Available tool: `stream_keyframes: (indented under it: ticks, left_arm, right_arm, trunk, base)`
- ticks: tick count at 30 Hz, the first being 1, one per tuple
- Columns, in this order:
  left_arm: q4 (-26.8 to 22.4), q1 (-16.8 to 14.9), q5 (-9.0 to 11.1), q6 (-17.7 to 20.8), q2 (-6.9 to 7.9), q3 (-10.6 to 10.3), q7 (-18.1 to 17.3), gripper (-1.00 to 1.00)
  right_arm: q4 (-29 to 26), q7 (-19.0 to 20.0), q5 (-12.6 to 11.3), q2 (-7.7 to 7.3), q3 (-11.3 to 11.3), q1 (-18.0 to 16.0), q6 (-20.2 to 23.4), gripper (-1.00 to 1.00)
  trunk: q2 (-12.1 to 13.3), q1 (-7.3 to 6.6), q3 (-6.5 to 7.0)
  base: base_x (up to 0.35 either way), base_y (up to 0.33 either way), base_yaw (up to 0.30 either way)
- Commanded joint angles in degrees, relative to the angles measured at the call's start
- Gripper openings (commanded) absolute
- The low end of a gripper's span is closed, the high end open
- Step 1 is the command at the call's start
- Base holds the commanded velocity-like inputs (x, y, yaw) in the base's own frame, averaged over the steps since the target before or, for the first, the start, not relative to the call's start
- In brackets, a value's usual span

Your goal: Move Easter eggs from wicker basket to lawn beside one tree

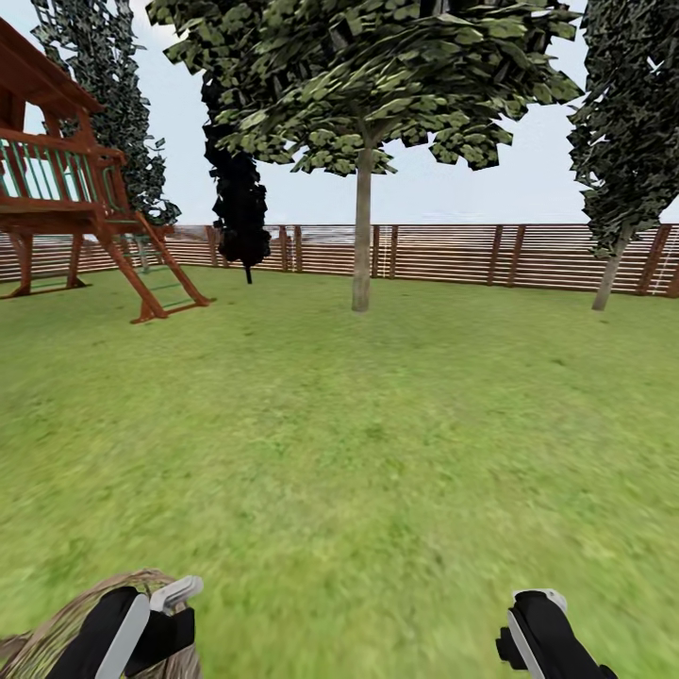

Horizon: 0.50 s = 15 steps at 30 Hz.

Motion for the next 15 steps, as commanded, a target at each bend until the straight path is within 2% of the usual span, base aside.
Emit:
stream_keyframes:
  ticks: [1, 15]
  left_arm:
    - [-0.1, 0.0, 0.0, 0.3, -0.01, 0.0, 0.6, -1.00]
    - [0.0, 0.0, -0.1, 0.3, -0.03, 0.0, 0.6, -1.00]
  right_arm:
    - [0.0, 0.0, 0.1, 0.00, 0.0, 0.0, 0.3, 1.00]
    - [0.0, 0.1, 0.2, 0.00, -0.1, 0.0, 0.3, 1.00]
  trunk:
    - [0.0, 0.03, -0.06]
    - [0.0, 0.03, -0.06]
  base:
    - [0.316, -0.078, 0.000]
    - [0.316, -0.078, 0.000]
